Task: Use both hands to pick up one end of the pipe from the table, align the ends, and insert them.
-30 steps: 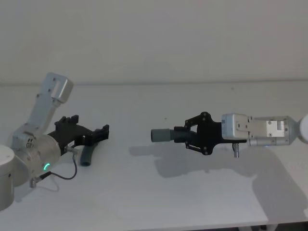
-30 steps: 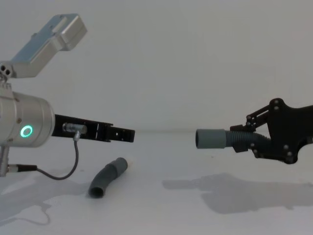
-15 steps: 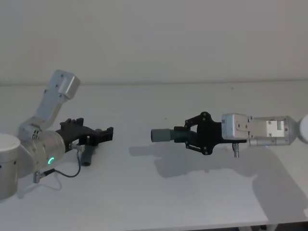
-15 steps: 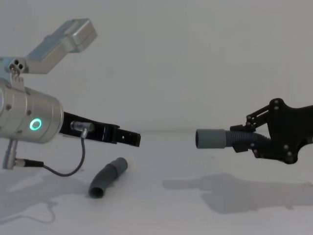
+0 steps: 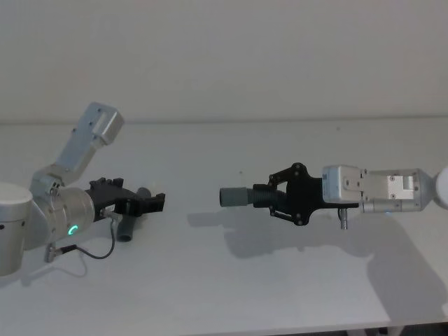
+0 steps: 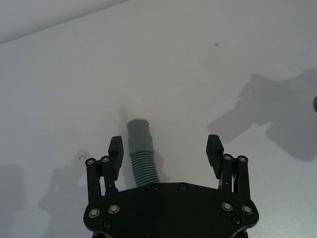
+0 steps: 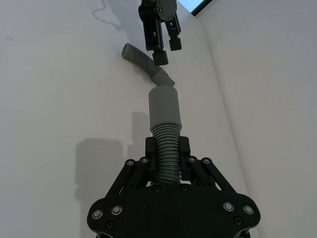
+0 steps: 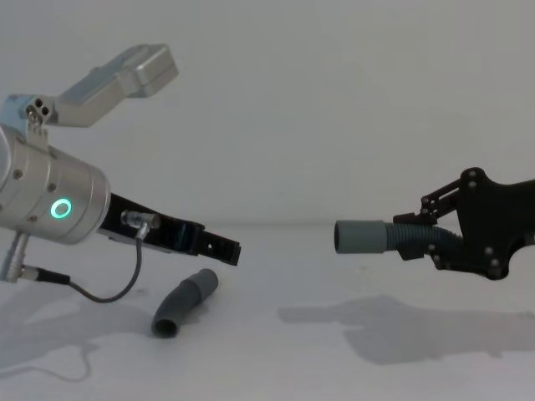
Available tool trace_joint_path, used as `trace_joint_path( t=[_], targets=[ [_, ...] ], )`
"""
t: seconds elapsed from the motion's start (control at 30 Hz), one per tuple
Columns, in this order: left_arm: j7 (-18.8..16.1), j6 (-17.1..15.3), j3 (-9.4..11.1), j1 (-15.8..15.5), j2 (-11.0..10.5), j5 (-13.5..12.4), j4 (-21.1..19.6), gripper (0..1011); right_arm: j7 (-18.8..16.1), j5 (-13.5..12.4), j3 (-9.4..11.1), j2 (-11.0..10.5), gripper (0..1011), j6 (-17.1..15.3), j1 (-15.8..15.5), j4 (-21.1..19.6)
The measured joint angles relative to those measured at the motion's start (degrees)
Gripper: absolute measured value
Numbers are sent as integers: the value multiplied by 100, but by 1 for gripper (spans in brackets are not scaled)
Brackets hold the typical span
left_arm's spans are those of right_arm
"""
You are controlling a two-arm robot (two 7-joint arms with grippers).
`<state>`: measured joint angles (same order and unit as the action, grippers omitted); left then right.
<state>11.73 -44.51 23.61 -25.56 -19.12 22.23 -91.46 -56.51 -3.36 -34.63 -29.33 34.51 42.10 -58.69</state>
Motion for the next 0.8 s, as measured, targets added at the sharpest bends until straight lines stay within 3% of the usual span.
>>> trace_joint_path(
  t=[0.43,0.8],
  targets=[
    [180,-83,126,-162,-56,-106,182,1001,0,0,0,0,233,0,0,0],
    [246,-64,255,-258,22,-229,405,1001,0,0,0,0,233,0,0,0]
  ],
)
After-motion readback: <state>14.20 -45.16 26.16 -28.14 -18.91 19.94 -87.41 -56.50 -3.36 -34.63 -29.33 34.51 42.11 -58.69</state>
